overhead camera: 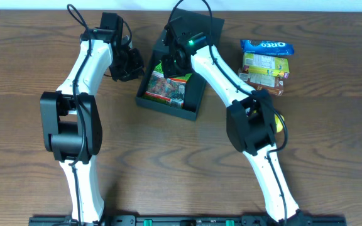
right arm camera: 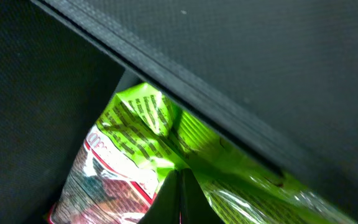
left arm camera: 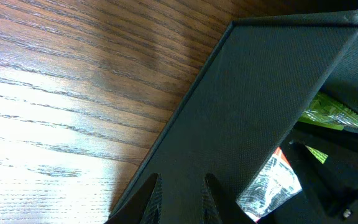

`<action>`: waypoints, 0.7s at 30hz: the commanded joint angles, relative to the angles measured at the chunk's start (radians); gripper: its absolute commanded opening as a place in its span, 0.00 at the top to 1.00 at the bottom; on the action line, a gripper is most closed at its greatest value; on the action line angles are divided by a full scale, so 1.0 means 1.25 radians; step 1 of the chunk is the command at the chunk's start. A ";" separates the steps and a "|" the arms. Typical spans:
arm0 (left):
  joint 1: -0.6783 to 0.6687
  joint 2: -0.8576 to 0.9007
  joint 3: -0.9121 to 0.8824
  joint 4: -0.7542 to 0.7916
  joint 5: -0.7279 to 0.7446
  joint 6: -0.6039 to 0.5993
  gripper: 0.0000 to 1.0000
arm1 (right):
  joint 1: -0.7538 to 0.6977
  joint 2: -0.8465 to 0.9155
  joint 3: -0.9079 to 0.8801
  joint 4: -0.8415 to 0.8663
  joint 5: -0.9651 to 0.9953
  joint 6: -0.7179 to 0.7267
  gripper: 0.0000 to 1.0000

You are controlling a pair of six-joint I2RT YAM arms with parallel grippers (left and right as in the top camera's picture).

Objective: Pack container

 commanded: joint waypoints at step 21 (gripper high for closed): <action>-0.003 0.001 -0.007 -0.006 0.001 -0.006 0.76 | 0.016 0.070 0.003 -0.037 -0.006 -0.030 0.99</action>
